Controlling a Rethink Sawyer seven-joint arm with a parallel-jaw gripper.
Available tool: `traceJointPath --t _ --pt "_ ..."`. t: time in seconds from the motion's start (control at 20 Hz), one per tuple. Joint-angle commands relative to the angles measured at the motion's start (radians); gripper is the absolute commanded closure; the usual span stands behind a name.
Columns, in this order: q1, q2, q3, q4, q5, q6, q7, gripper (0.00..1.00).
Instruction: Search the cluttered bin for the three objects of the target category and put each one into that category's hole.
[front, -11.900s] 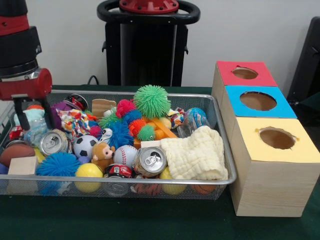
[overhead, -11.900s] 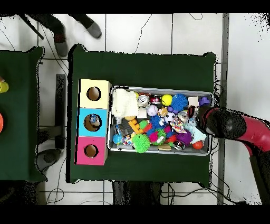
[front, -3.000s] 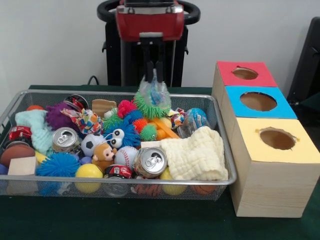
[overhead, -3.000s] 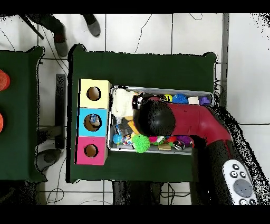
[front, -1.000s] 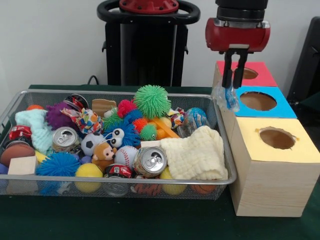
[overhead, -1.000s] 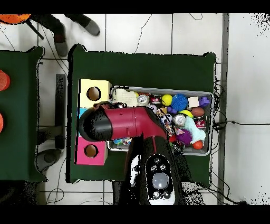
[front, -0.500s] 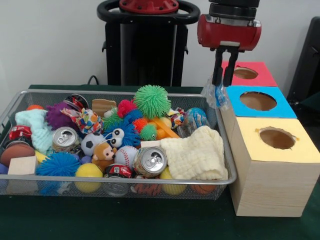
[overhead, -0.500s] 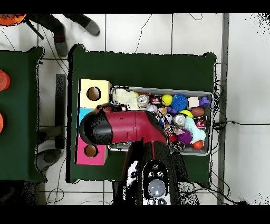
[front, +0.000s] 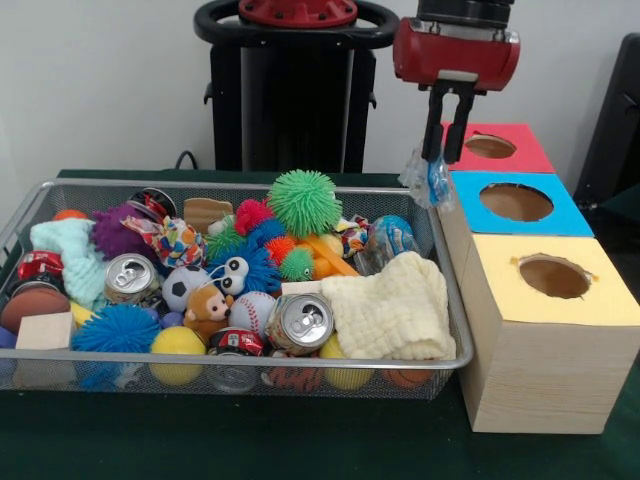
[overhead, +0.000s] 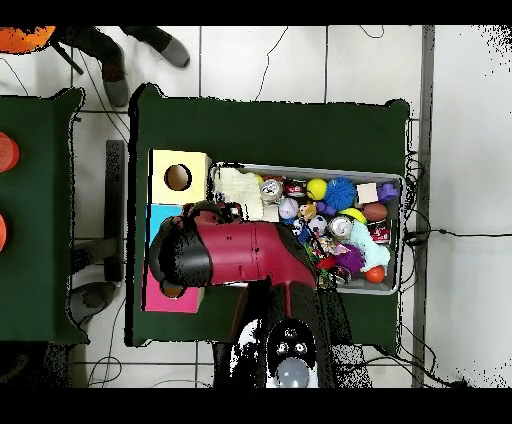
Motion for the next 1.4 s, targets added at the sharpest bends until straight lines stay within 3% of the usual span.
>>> traceJointPath --t 0.05,0.25,0.45,0.85,1.05,1.4 --pt "-0.015 -0.049 -0.026 0.155 0.040 -0.041 0.211 1.00" --pt "-0.029 -0.058 0.002 0.216 0.037 -0.099 0.189 1.00" --pt "0.020 -0.081 -0.018 0.255 0.019 -0.106 0.193 1.00" --pt "0.054 -0.122 0.068 0.343 0.099 -0.163 0.219 1.00" --pt "0.072 -0.123 0.077 0.353 0.122 -0.170 0.214 1.00" --pt "0.139 -0.121 0.026 0.334 0.150 -0.143 0.222 1.00"
